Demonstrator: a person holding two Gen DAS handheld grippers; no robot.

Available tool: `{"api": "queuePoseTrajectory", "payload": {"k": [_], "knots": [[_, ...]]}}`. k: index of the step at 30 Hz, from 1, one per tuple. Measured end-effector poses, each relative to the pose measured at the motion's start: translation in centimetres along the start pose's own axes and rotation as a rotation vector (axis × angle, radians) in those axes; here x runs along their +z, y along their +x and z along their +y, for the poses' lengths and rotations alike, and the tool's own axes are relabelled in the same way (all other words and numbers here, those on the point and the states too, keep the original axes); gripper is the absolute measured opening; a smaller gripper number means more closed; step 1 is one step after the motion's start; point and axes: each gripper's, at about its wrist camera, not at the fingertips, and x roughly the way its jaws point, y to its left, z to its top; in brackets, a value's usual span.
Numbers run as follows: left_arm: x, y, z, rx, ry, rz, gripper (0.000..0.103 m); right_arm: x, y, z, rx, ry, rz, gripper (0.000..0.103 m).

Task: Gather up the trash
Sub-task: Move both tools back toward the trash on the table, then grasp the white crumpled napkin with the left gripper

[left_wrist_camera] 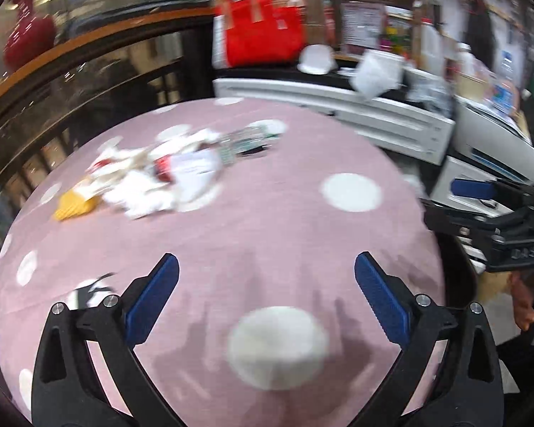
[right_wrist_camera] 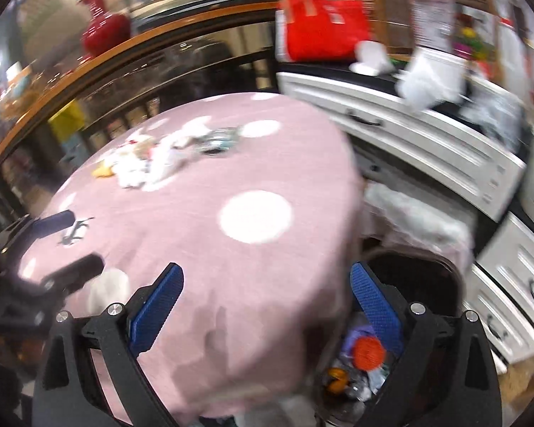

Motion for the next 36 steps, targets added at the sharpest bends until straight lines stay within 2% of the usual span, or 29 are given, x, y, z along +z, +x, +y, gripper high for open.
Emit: {"api": "queuePoseTrajectory", "payload": {"k": [4,7,10,12,15,17,19,21,22,24,26,27,32,36], "knots": [[0.4,1.4,5.3,0.038,-0.136,0.058,0.097,2.0,2.3,3.1,0.048,-0.053,0.024,0.093],[1.2,2.6,8.8,0.070,-0.220,0.058,0.097,3.2,3.8,5.1,0.066,-0.090,0.036,0.093],[2.5,4.1,10.9,0.117,-0.243,0.049,0.096,3.8,4.5,6.7,0.079,-0.114,0.044,0.093],[3.5,5.4,11.8,0.128,-0.253,0.058,0.091,4.0,4.9,7.6,0.080,-0.133,0.048,0.093],[5.1,8.3,12.9,0.148,-0.258,0.102,0.084,4.4,5.3,8.6,0.076,-0.162,0.055,0.093],[5.7,10.4,13.5,0.143,-0.264,0.150,0.083,4.8,5.6,8.9,0.075,-0.177,0.057,0.093],[5.9,11.8,13.8,0.139,-0.255,0.186,0.077,5.3,6.0,9.4,0.076,-0.201,0.058,0.093],[5.9,12.3,14.0,0.139,-0.253,0.197,0.067,5.8,6.7,10.0,0.075,-0.232,0.059,0.093],[5.8,12.3,14.2,0.131,-0.252,0.193,0.061,6.2,7.1,10.4,0.073,-0.251,0.060,0.093],[5.6,11.8,14.4,0.118,-0.247,0.185,0.036,6.7,8.1,10.9,0.073,-0.273,0.066,0.093],[5.5,11.1,14.8,0.139,-0.249,0.170,0.022,7.4,9.4,11.3,0.086,-0.278,0.083,0.093],[5.4,10.4,15.1,0.146,-0.258,0.151,0.019,7.8,10.1,11.6,0.097,-0.278,0.094,0.093],[5.6,6.7,16.1,0.157,-0.289,0.044,0.018,10.0,13.6,13.5,0.126,-0.327,0.129,0.089],[5.8,5.2,15.6,0.156,-0.278,0.000,0.018,11.8,16.9,15.2,0.127,-0.372,0.149,0.081]]}}
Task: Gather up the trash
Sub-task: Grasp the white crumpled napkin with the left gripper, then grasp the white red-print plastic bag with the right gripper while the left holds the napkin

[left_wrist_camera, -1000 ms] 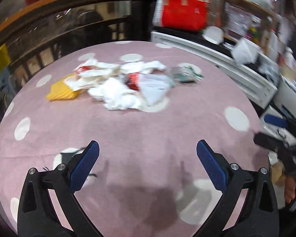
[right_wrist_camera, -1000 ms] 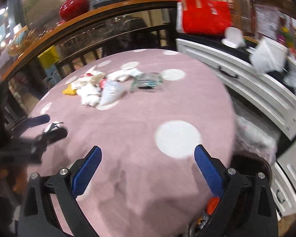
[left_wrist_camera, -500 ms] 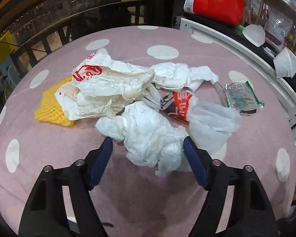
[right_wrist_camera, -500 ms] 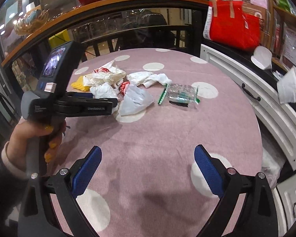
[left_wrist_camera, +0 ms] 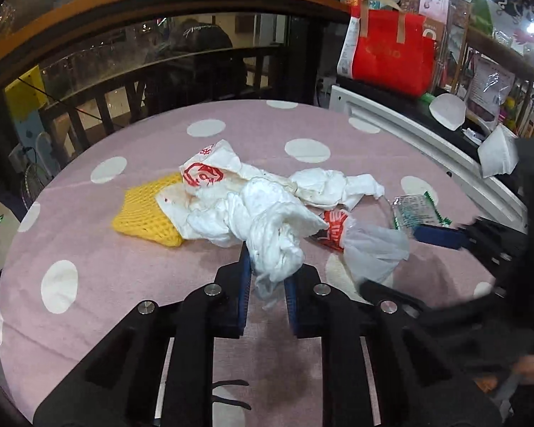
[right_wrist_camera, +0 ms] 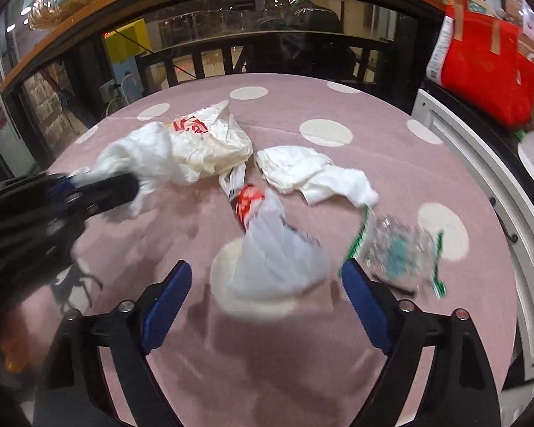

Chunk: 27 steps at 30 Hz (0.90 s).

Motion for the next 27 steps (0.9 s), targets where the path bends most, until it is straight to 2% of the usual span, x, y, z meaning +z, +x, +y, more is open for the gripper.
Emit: {"api": "queuePoseTrajectory", "payload": {"k": [2,4,6,9,10,15,21,27], "knots": [[0.0,-0.4,-0.1,-0.018,-0.005,-0.003,0.018,1.0,1.5,0.2,-0.013,-0.026,0.014,0.077],[0.0,-0.6,-0.1,-0.018,-0.007,-0.011,0.018,1.4,2.8,0.2,-0.023,-0.034,0.037,0.065],[-0.1,-0.6,-0.3,-0.017,-0.005,-0.015,0.018,1.2,3.4,0.3,-0.004,-0.029,0.063,0.043],[-0.1,-0.3,-0.2,-0.030,-0.019,-0.001,0.018,0.5,2.9,0.5,-0.048,-0.042,0.052,0.026],[-0.1,-0.3,-0.2,-0.029,-0.019,0.000,0.018,0.2,2.4,0.4,-0.039,-0.035,0.048,0.023],[-0.3,0.1,-0.4,-0.028,-0.015,0.009,0.018,-1.6,0.0,0.2,-0.033,0.004,0.042,0.019],[-0.7,0.7,-1.2,-0.037,0.010,0.025,0.018,-5.0,-4.0,-0.3,0.003,0.057,0.012,0.018],[-1.7,-1.6,-3.0,-0.054,0.041,0.006,0.018,-7.9,-8.1,-0.7,0.017,0.089,-0.029,0.018]]}}
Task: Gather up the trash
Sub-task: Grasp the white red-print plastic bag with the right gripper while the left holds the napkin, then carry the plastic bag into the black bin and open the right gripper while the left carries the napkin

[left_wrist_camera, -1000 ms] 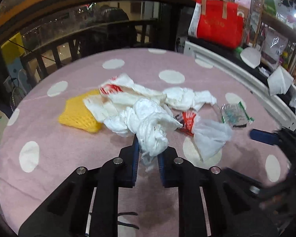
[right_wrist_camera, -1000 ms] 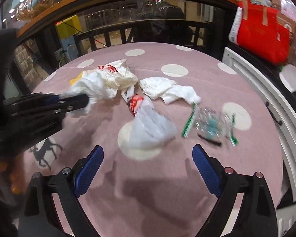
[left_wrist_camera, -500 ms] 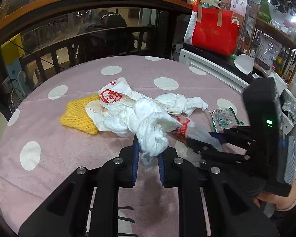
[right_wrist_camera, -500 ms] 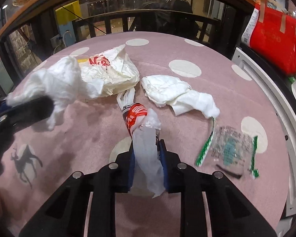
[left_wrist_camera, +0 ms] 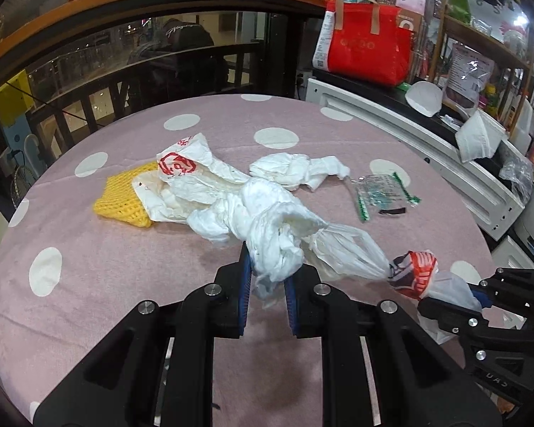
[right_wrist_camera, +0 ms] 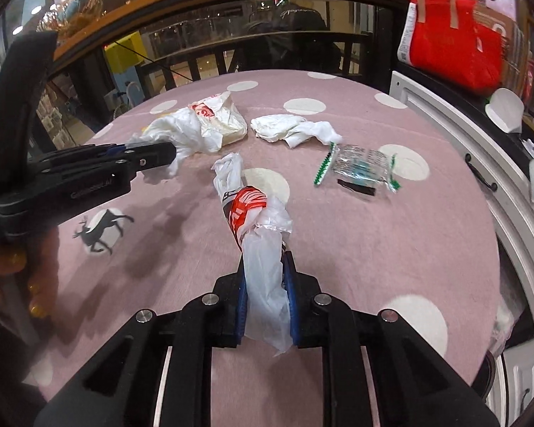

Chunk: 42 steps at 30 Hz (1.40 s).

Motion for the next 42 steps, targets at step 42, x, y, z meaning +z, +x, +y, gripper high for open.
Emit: {"api": "queuePoseTrajectory", "payload": {"k": [42], "knots": [[-8.0,-9.4,-20.0,-0.232,0.225,-0.045,0.018,-16.4,-14.5,-11.6,-0.219,0.343,-0.157,0.018]]}}
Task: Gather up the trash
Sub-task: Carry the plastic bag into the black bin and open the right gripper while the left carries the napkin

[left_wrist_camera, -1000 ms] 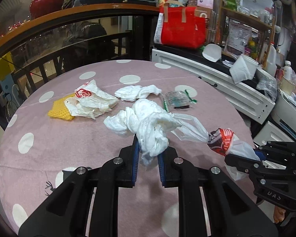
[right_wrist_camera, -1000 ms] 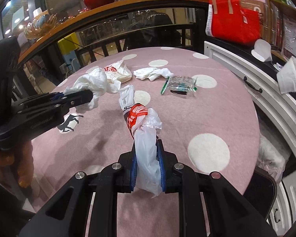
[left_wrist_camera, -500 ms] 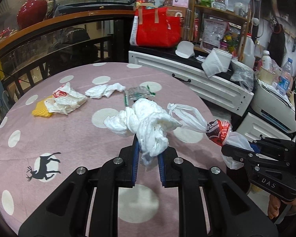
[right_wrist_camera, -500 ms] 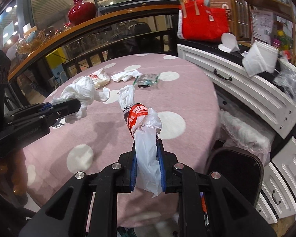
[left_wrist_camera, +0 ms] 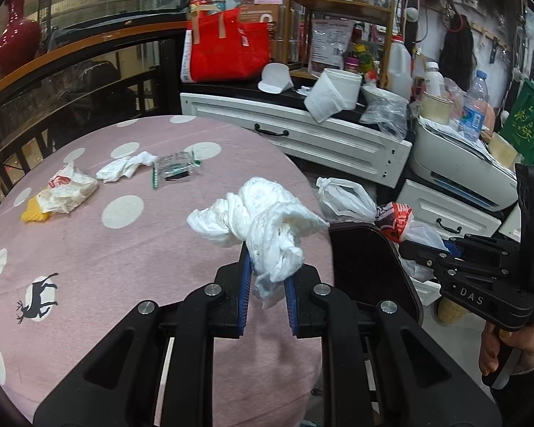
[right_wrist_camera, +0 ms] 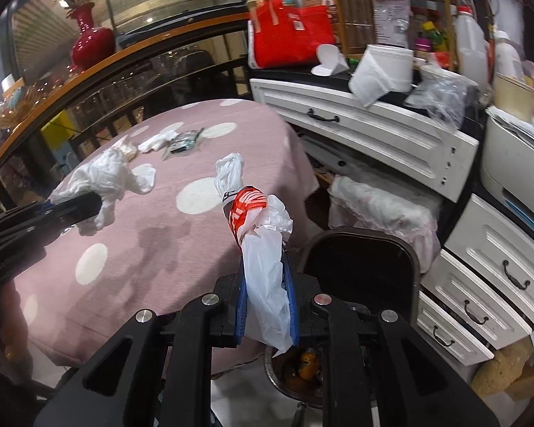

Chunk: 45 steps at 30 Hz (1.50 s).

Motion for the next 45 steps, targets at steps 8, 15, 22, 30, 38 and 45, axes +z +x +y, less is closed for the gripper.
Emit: {"api": "queuePoseTrajectory", "payload": {"k": [8,15,22,30,38,45], "knots": [[-0.3,0.8,-3.7,-0.066,0.053,0.019,0.018,-1.7,-0.3,-3.4,-0.088,0.055,0.023,0.018],[-0.8,1.9,-6.3,-0.120,0.092,0.052,0.018,-3.1,1.3,-6.5,-0.130,0.135,0.086,0.018],[-1.8,3.5,-8.6,-0.164,0.136,0.101,0.018,-5.0,4.0,-8.6,-0.149,0.206,0.174,0.018],[-3.0,5.2,-10.1,-0.186,0.160,0.155,0.018,-7.1,6.7,-10.3,-0.139,0.279,0.248,0.028],[-3.7,6.5,-11.1,-0.191,0.181,0.184,0.018,-7.5,6.4,-11.1,-0.171,0.311,0.223,0.071],[-4.5,8.2,-12.0,-0.204,0.198,0.221,0.018,-6.7,4.6,-12.2,-0.209,0.335,0.157,0.075]]}}
